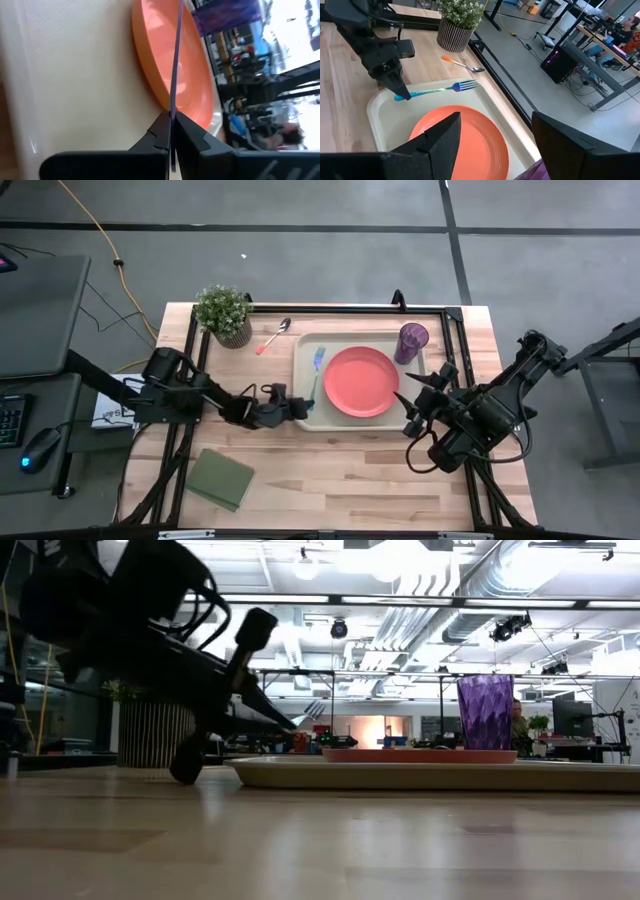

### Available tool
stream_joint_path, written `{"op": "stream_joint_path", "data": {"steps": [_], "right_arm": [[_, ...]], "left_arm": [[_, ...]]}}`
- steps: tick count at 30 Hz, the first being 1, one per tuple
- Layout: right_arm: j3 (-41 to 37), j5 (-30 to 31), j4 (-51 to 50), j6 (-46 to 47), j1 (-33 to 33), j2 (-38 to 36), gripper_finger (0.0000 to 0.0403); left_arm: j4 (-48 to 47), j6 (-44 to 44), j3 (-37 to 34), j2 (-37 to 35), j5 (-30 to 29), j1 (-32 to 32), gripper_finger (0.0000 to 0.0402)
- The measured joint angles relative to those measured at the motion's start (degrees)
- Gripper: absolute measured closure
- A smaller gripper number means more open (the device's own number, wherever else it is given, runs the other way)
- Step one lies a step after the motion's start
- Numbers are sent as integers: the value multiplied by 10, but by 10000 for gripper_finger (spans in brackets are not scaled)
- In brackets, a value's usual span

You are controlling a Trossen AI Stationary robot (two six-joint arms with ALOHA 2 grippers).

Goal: Pick and place plate/cup/fork/spoon on tray
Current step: Put the blue fork on the white serving tray to the left of the orange plate

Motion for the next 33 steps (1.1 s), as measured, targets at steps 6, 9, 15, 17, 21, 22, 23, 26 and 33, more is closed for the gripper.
{"op": "stream_joint_path", "data": {"steps": [6,9,15,17,21,22,23,26,33], "right_arm": [[0,-10,5,0,0,0,167],[0,-10,9,0,0,0,167],[0,-10,16,0,0,0,167],[0,-10,19,0,0,0,167],[0,-10,23,0,0,0,167],[0,-10,23,0,0,0,167],[0,-10,23,0,0,0,167],[0,-13,27,0,0,0,167],[0,-14,39,0,0,0,167]], "left_arm": [[-49,-9,6,-5,2,0,402],[-68,-23,6,-5,3,3,402],[-88,-16,7,-7,33,21,402],[-93,-6,7,-7,46,24,402],[-100,-5,8,-8,52,27,402],[-100,-4,7,-8,52,27,402],[-100,-4,7,-8,52,27,402],[-99,1,7,-10,60,29,402],[-139,-13,2,-54,206,64,402]]}}
